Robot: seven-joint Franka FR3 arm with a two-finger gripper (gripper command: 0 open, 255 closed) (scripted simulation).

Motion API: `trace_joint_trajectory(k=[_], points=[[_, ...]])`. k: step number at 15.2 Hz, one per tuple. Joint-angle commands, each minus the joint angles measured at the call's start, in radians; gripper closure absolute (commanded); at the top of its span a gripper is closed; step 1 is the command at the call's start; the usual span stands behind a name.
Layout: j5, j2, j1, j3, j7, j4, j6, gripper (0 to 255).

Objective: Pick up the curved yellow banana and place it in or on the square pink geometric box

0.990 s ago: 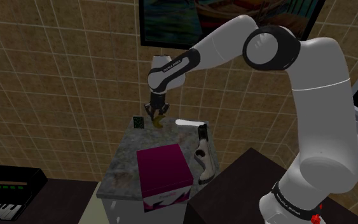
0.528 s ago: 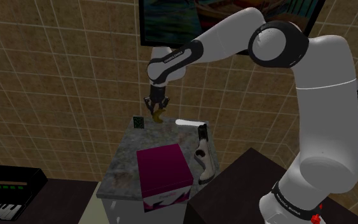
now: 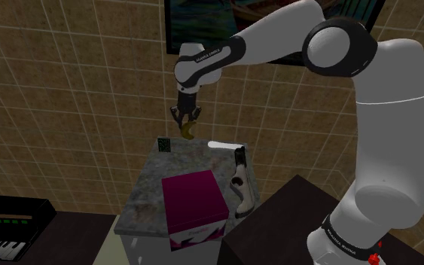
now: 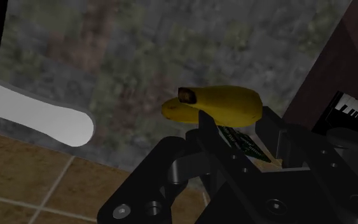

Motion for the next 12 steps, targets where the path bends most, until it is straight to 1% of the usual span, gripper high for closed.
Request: trace_joint_trajectory(k=[1,3,7,12], points=[[0.001,-0.012,0.001,0.001,0.003,0.012,-0.025,255],[0.001,-0.019,0.000,0.001,0.003,0.019,-0.038,255],[0.011,-0.142,0.028,0.021,0.049,-0.164,0.025,255],[0.028,-0.280,0.067,0.053,0.113,-0.355,0.084,255]])
